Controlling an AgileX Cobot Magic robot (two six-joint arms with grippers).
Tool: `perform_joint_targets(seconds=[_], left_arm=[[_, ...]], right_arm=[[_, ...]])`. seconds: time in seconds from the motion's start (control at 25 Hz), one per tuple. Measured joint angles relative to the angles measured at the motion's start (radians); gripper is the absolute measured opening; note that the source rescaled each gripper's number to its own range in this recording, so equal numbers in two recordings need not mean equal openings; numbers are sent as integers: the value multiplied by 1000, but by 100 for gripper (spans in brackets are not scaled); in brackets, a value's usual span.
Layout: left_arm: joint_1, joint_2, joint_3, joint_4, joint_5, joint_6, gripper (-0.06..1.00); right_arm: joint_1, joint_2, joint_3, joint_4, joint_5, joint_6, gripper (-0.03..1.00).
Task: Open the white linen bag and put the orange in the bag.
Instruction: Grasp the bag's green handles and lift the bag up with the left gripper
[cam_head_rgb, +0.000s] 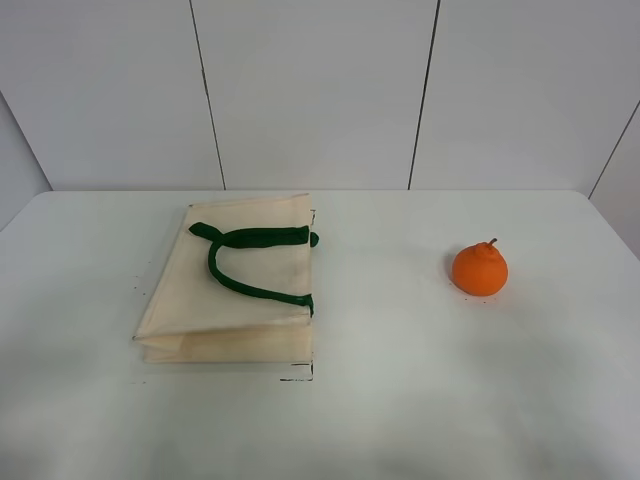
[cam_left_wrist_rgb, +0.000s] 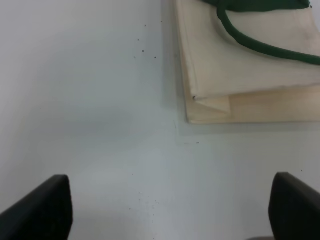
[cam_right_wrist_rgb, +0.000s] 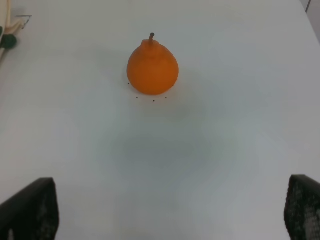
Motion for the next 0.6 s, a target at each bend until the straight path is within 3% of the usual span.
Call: perform_joint_targets(seconds=[0.4, 0.6], left_arm=[[0, 0, -1, 0, -1, 1, 100], [0, 106, -84, -7, 11, 1, 100]], right_arm=[[0, 0, 0, 0, 0, 0, 100], [0, 0, 0, 0, 0, 0, 100]])
